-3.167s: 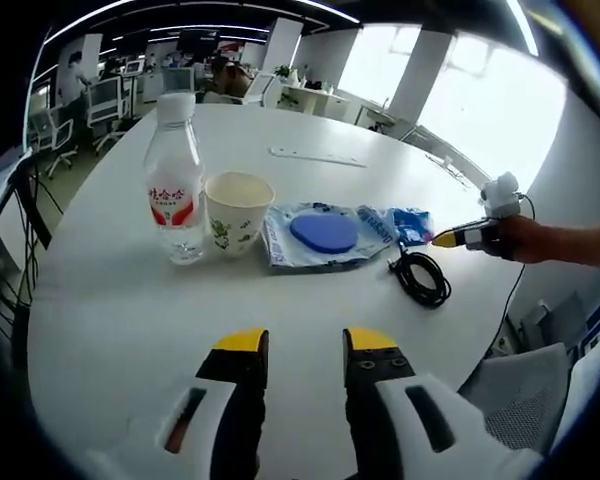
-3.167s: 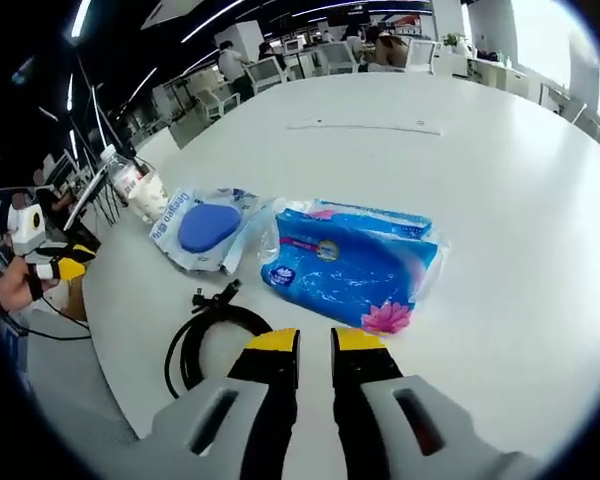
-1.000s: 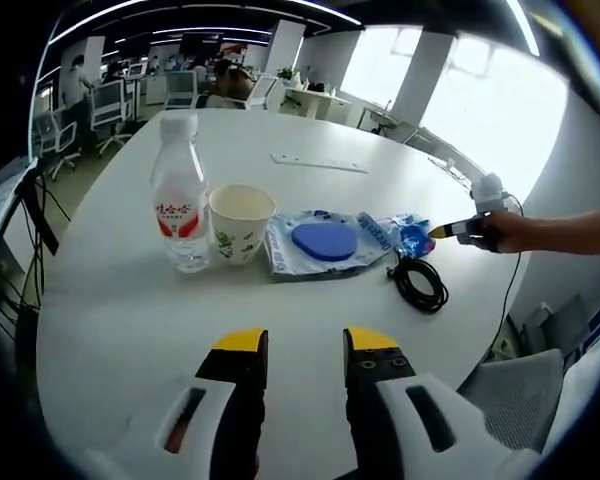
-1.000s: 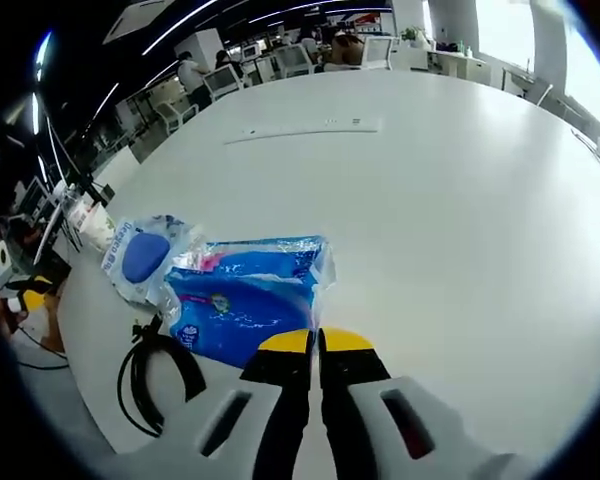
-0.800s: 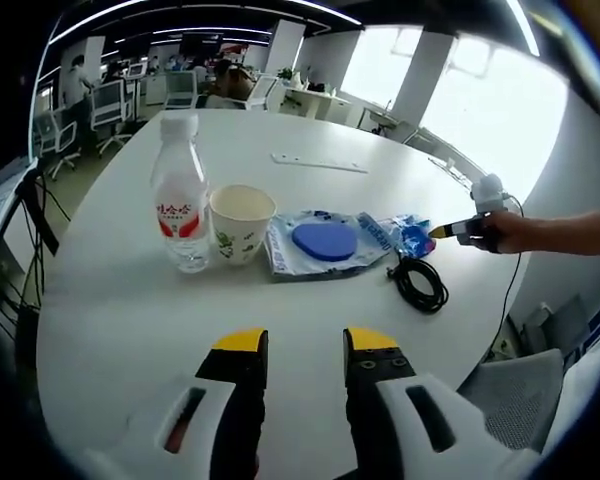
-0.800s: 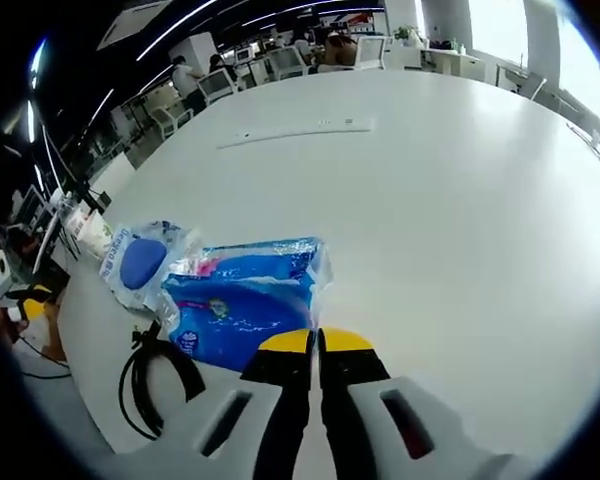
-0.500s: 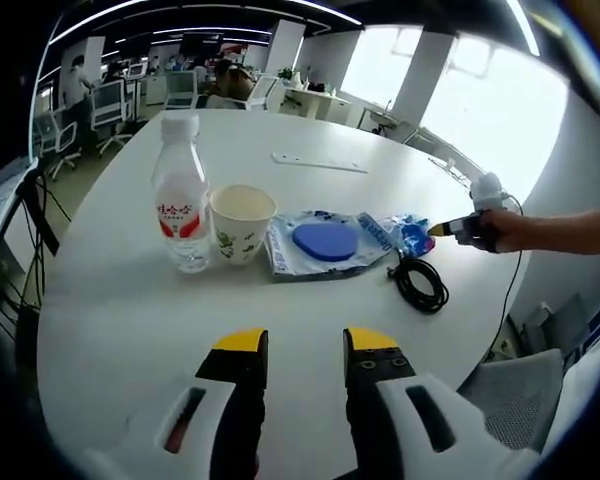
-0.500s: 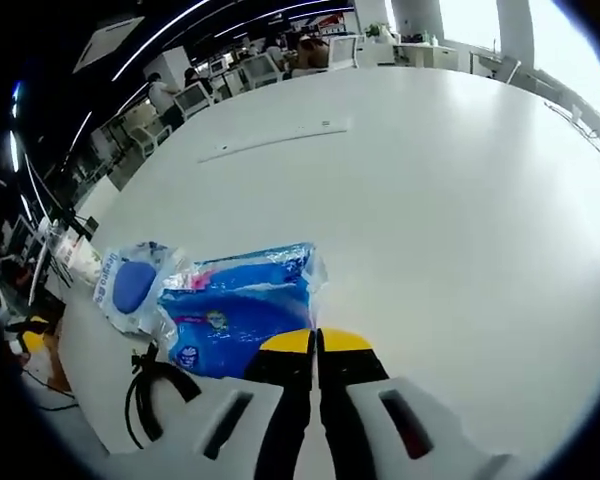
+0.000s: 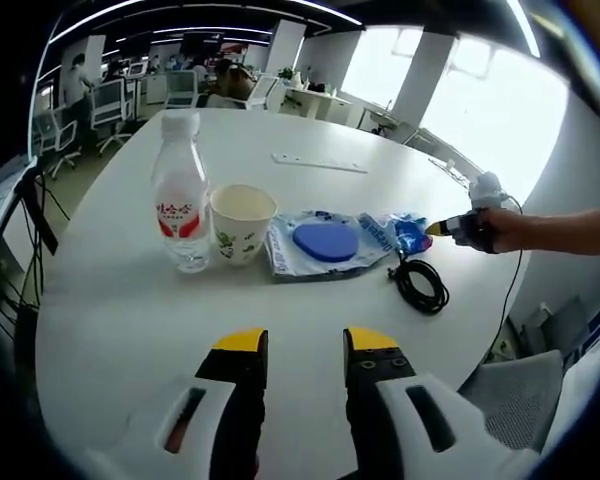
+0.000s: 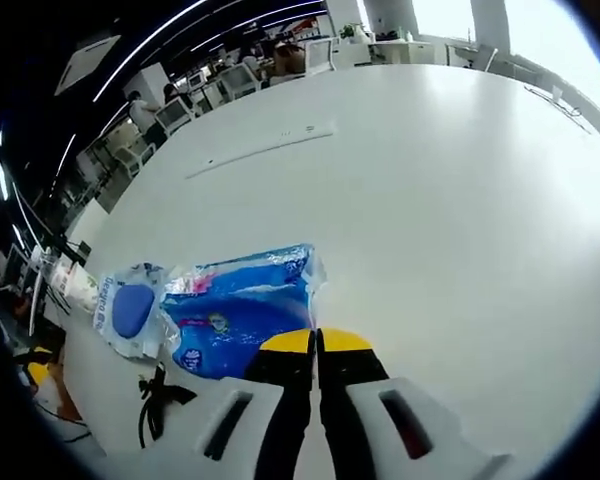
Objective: Arrange the tabletop items into an orderly group along one side of the table until the central work area is clear of visible clutter.
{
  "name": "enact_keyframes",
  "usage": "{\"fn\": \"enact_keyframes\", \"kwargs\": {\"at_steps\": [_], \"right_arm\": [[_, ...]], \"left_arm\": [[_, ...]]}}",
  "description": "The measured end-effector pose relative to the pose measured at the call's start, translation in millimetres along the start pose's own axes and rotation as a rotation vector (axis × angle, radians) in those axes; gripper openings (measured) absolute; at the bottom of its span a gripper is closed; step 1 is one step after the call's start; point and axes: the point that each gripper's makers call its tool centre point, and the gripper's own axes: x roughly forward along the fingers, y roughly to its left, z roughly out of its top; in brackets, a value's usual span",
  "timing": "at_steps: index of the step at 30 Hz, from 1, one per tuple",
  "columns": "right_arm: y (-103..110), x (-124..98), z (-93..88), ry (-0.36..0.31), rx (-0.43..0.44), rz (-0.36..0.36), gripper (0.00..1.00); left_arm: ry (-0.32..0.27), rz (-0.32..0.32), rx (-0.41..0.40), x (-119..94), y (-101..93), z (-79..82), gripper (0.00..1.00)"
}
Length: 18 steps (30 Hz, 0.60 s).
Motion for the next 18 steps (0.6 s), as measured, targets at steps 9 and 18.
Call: {"fn": "enact_keyframes", "kwargs": {"at_steps": [9,18], "right_arm": [[0.2,-5.6,-2.1,0.005,0.001,0.0,0.0],[1.3,-7.3,-5.6,0.016,-0.017,0.009,0.0]], "left_arm": [[0.0,-0.002,0.0,-0.1,-1.6,-1.3,0.29],[-0.006,-0.005,-0.002,-0.5,-1.0,-1.0,0.29]]}}
